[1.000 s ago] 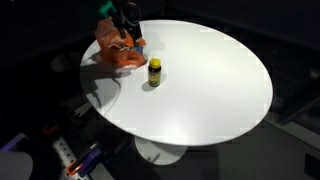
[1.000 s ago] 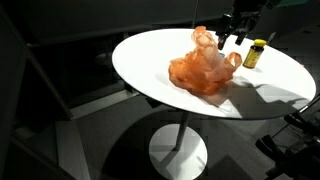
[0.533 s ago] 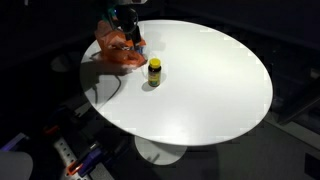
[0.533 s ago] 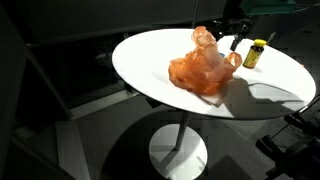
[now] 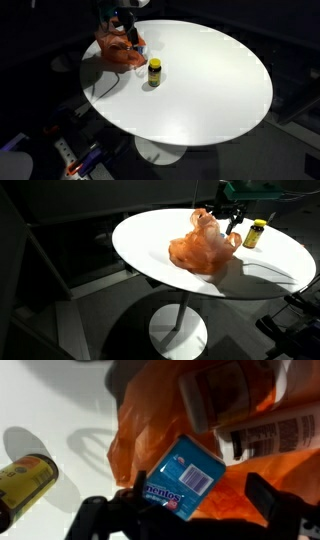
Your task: Pick up the mentos container from the orange plastic bag and put it on the table
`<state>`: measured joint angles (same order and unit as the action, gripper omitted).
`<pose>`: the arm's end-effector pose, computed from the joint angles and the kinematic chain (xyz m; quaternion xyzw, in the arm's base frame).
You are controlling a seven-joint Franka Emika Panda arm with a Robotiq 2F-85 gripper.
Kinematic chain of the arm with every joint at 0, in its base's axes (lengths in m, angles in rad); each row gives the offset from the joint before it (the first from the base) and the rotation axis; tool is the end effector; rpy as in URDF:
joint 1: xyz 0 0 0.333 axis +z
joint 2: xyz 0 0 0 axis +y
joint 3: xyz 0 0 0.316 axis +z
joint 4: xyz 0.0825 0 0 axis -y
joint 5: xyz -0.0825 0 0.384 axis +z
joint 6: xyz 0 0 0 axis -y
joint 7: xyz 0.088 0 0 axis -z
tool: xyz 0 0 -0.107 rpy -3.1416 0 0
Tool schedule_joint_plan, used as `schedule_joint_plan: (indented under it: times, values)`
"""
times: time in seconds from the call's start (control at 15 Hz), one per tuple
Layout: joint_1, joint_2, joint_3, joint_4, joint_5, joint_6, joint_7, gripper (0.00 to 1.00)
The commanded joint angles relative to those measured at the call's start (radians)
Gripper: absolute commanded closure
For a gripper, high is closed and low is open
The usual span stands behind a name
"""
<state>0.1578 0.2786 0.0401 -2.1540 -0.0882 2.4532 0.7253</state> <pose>0.5580 0.1117 0.2713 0.9732 -0.2286 0.0196 0.0158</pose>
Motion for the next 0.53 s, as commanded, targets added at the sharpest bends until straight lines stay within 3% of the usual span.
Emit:
schedule_joint_plan:
  times: [0.0,0.27,0.47]
  values:
    - [0.02,0.03,-0.014,0.039,0.021,-0.046,0.056,0.0]
    - [0.024,0.018,-0.018,0.037,0.02,-0.132,0.131,0.0]
    - [0.026,0.019,-0.022,0.031,-0.003,-0.133,0.171,0.0]
